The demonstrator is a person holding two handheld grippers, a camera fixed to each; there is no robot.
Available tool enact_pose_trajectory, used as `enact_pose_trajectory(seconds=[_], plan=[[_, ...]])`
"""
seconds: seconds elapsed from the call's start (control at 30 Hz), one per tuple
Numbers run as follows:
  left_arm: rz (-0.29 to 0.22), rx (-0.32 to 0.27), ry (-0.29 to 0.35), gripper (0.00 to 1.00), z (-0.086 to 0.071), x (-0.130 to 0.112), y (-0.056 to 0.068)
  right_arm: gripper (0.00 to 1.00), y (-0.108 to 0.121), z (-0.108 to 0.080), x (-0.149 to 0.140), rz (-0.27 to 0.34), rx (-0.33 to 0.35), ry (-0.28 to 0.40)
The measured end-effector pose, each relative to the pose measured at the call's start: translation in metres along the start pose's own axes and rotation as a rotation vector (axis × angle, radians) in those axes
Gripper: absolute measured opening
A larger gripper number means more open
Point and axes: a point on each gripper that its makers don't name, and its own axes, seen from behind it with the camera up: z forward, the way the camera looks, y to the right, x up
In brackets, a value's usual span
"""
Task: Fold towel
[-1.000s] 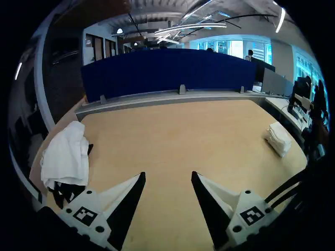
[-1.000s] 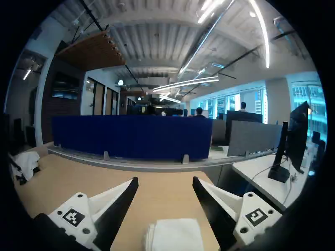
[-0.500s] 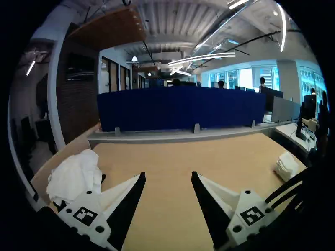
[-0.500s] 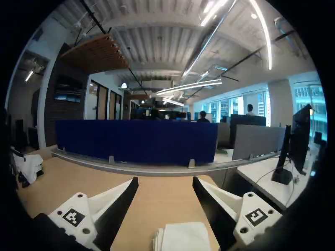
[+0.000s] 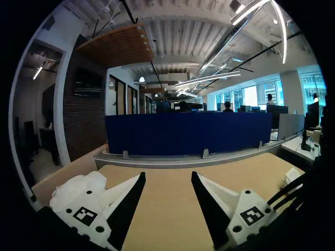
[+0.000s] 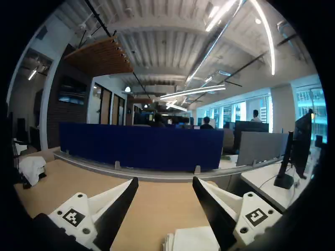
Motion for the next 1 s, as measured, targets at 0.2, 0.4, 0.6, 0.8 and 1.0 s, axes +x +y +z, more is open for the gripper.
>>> enact_pose_trajectory(seconds=[0.2, 0.4, 0.6, 0.8, 1.0], plan=[[0.006, -0.010, 0.013, 0.80, 0.007, 0.003, -0.001, 1.00, -0.024, 0.005, 0.004, -0.014, 0.000, 0.005], [0.000, -0.011, 0.031, 0.80, 0.013, 0.007, -0.005, 1.00, -0.054, 0.007, 0.007, -0.020, 0.004, 0.009], [-0.007, -0.001, 0.046, 0.80, 0.017, 0.009, -0.016, 1.00, -0.077, 0.010, 0.006, -0.035, 0.004, 0.007], [-0.019, 0.001, 0.052, 0.80, 0.018, 0.009, -0.021, 1.00, -0.095, 0.012, 0.009, -0.029, -0.003, 0.008], [-0.015, -0.020, 0.043, 0.80, 0.017, 0.006, -0.019, 1.00, -0.109, 0.012, 0.007, -0.015, 0.000, -0.004]])
